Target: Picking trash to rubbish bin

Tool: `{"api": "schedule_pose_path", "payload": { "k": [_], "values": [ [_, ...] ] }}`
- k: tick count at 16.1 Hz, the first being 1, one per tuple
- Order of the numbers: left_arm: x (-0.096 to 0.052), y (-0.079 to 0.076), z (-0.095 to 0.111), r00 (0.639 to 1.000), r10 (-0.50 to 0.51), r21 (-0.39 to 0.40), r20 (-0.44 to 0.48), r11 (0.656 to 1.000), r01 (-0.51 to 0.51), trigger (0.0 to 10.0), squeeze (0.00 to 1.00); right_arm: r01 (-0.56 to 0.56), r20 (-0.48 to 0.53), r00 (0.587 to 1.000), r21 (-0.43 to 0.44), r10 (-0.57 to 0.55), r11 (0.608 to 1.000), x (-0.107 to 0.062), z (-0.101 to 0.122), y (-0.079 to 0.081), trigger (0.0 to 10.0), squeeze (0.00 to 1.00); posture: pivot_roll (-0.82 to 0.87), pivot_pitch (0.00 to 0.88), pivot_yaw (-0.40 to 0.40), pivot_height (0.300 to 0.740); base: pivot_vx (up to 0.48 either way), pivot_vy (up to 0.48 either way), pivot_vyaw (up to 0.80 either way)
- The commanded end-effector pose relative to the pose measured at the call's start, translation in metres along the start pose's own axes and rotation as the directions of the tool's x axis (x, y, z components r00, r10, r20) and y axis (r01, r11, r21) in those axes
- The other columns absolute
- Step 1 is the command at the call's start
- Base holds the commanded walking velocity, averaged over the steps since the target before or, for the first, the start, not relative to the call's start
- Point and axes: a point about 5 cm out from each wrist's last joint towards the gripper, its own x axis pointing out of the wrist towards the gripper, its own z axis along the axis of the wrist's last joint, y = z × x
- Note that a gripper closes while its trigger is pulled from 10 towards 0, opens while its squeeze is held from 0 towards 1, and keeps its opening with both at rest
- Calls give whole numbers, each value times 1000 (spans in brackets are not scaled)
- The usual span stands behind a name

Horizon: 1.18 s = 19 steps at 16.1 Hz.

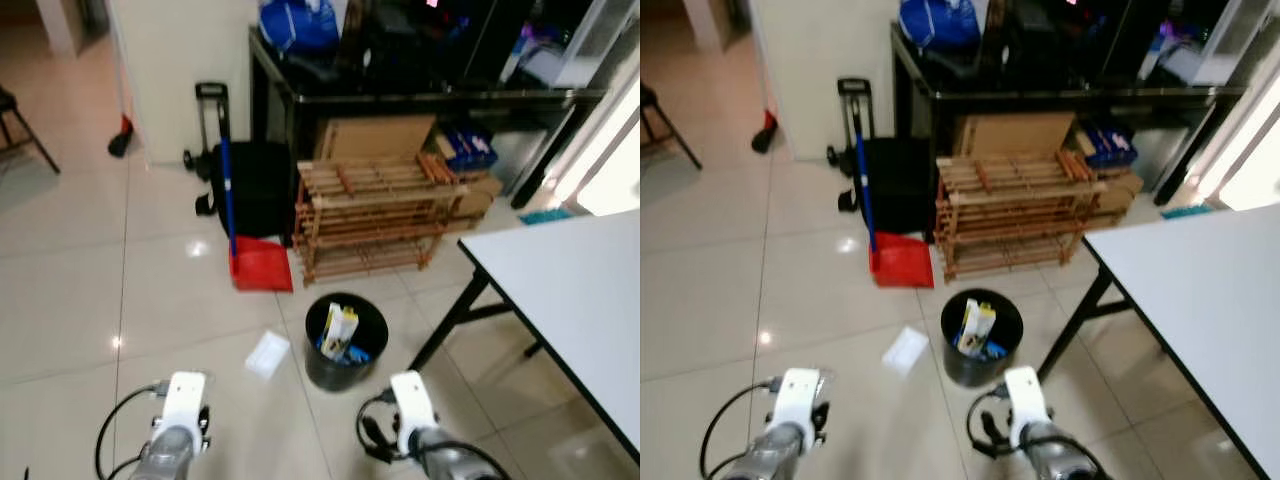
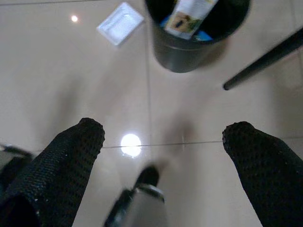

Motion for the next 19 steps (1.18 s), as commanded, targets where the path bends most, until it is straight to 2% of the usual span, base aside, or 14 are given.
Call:
{"api": "schedule_pose_path", "payload": {
  "k": [1, 16, 19],
  "values": [
    [0, -13, 4, 1000, -27, -5, 14, 1000, 27, 10000, 0, 38, -1, 999, 3, -38, 999, -3, -1, -14, 10000, 0, 35, 16, -106, 740, 390, 0, 0],
    [0, -13, 4, 1000, -24, 0, 17, 1000, 24, 10000, 0, 23, -2, 1000, -7, -23, 1000, -3, 0, -12, 10000, 0, 36, 23, -106, 740, 380, 0, 0],
    [0, -13, 5, 999, -25, -18, 29, 1000, 26, 10000, 0, 18, -5, 1000, -15, -18, 1000, -3, -1, -12, 10000, 0, 38, 23, -107, 740, 0, 0, 0]
  ]
}}
